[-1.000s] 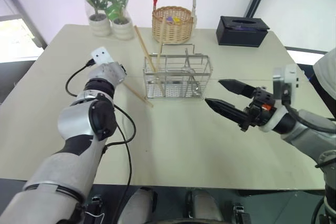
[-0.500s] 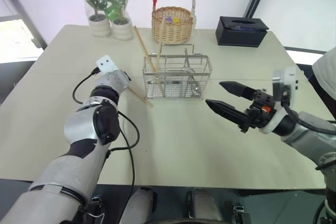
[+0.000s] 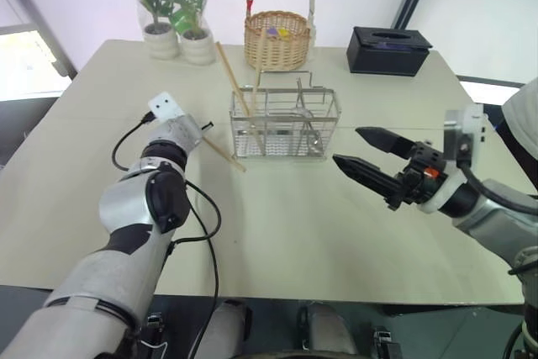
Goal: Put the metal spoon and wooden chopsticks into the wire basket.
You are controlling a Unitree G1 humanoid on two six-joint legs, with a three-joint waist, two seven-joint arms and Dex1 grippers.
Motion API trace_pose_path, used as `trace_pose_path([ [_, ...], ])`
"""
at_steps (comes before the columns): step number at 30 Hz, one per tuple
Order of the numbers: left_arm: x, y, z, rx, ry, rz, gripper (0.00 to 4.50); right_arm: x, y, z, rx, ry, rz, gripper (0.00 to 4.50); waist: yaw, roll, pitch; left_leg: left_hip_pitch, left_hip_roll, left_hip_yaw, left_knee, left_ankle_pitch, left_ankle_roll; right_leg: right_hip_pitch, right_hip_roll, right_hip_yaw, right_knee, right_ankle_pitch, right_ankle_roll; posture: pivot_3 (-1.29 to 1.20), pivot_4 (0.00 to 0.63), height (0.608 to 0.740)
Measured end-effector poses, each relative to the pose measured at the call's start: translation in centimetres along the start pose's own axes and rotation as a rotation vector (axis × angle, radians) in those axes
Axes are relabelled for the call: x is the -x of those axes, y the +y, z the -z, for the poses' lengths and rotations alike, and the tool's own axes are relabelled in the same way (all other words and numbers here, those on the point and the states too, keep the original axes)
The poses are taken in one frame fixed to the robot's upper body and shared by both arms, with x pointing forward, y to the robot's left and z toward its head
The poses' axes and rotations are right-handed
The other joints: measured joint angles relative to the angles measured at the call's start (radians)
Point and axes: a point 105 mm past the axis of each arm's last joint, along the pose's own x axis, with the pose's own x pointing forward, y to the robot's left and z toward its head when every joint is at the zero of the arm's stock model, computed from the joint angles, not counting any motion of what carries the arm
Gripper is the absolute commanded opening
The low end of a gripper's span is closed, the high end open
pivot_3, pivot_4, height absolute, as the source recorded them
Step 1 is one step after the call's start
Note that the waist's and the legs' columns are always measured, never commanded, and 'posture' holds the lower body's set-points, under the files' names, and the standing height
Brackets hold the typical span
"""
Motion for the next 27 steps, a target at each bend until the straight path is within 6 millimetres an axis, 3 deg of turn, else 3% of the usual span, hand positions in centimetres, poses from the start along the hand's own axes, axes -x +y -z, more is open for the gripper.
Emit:
trace_pose_path([
  [8, 0.9, -1.2, -1.0, -0.032, 0.028, 0.041, 0.03, 0.0, 0.0, -0.1, 0.001, -0.003, -0.001, 4.50, -0.001, 0.000, 0.000, -0.001, 0.000, 0.000, 0.000, 0.000, 0.000, 0.000, 0.000, 0.000, 0.000, 0.000, 0.000, 0.00, 0.150, 0.655],
  [13, 2.1, -2.0, -4.1, -0.160, -0.015, 0.142, 0.03, 0.1, 0.1, 0.0, 0.007, 0.012, -0.006, 4.50, -0.004, 0.000, 0.000, -0.001, 0.000, 0.001, -0.001, 0.000, 0.000, -0.001, 0.001, 0.000, 0.000, 0.000, 0.000, 0.00, 0.150, 0.655],
  [17, 2.8, -0.6, -7.7, -0.484, -0.096, 0.297, 0.03, 0.9, -0.2, 0.0, 0.010, 0.029, 0.010, 4.50, -0.007, 0.000, 0.000, 0.000, 0.001, 0.003, -0.002, 0.000, 0.000, -0.002, 0.001, 0.000, 0.000, 0.000, 0.000, 0.00, 0.150, 0.655],
  [22, 3.9, 1.0, -10.9, -0.883, -0.205, 0.433, 2.24, 1.1, 0.1, 0.6, -0.014, 0.041, 0.015, 4.50, 0.000, 0.000, 0.001, 0.000, 0.001, 0.002, -0.002, 0.000, 0.000, -0.002, -0.001, 0.000, -0.001, 0.000, -0.001, 0.00, 0.150, 0.655],
  [25, 4.3, 0.9, -11.2, -0.993, -0.239, 0.487, 2.31, 1.1, 0.3, 0.6, -0.015, 0.042, 0.012, 4.50, 0.004, 0.000, 0.001, 0.000, 0.001, 0.000, -0.001, 0.000, 0.000, -0.002, -0.001, 0.000, -0.003, 0.000, -0.001, 0.00, 0.150, 0.655],
  [27, 5.5, -0.2, -9.4, -1.396, -0.263, 0.682, 2.31, 1.4, 0.5, 1.1, -0.042, 0.054, 0.019, 4.50, 0.000, 0.000, 0.001, -0.003, 0.001, 0.000, -0.001, 0.000, 0.000, -0.001, -0.001, 0.000, -0.004, 0.000, -0.001, 0.00, 0.150, 0.655],
])
